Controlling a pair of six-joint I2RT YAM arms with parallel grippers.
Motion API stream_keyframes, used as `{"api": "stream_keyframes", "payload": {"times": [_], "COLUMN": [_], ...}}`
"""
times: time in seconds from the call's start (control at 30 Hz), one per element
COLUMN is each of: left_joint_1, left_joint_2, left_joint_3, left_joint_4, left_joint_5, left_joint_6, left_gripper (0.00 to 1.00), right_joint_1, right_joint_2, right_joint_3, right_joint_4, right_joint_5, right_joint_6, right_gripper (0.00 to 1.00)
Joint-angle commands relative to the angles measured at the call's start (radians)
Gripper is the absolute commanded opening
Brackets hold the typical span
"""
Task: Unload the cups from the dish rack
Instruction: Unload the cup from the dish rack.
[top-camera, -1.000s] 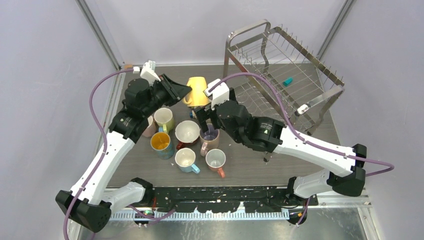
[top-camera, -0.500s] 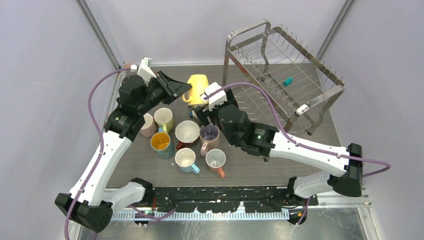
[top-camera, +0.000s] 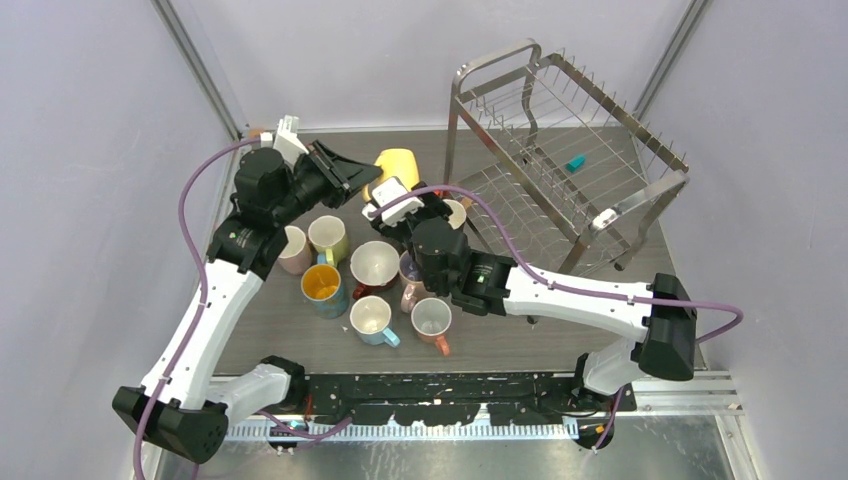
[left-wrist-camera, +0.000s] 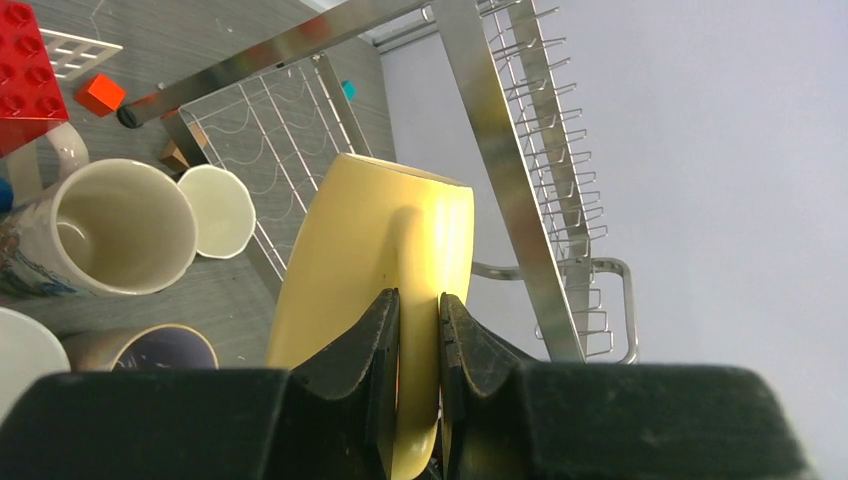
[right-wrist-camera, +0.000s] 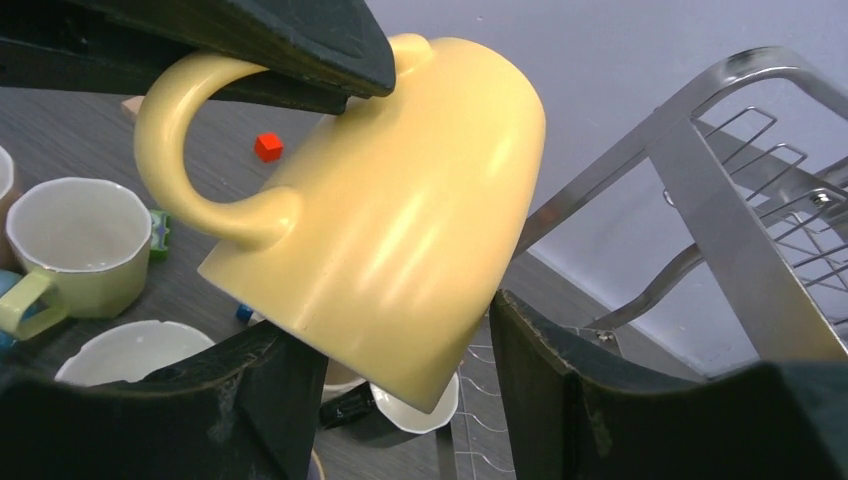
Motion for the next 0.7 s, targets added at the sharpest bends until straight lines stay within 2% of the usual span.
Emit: {"api": "stream_keyframes", "payload": {"times": [0.0, 0.2, 0.37, 0.57, 0.67], "left_joint_1": [0.007, 0.009, 0.012, 0.012, 0.012], "left_joint_2": [-0.020, -0.017, -0.012, 0.001, 0.013], "left_joint_3": [0.042, 0.027, 0.022, 0.022, 0.036], "left_joint_4": [0.128, 0.134, 0.140, 0.145, 0.138], "left_joint_5": [0.063, 0.082, 0.091, 0.082, 0.063], "left_joint_6": [-0.046, -0.067, -0.079, -0.082, -0.064], "left_gripper": [0.00, 0.00, 0.00, 0.00, 0.01], "right_joint_1": [0.006, 0.005, 0.011, 0.030, 0.038], "right_joint_2": [0.004, 0.018, 0.016, 0.006, 0.002], "right_joint_3": [0.002, 0.009, 0.011, 0.018, 0.049], "right_joint_4": [0.167, 0.216, 0.234, 0.221, 0.162], "right_joint_5": [0.061, 0.071, 0.085, 0.105, 0.119], "right_joint_6": [-0.118, -0.189, -0.211, -0.209, -0.182], "right_gripper": [0.61, 0.44, 0.22, 0.02, 0.01]}}
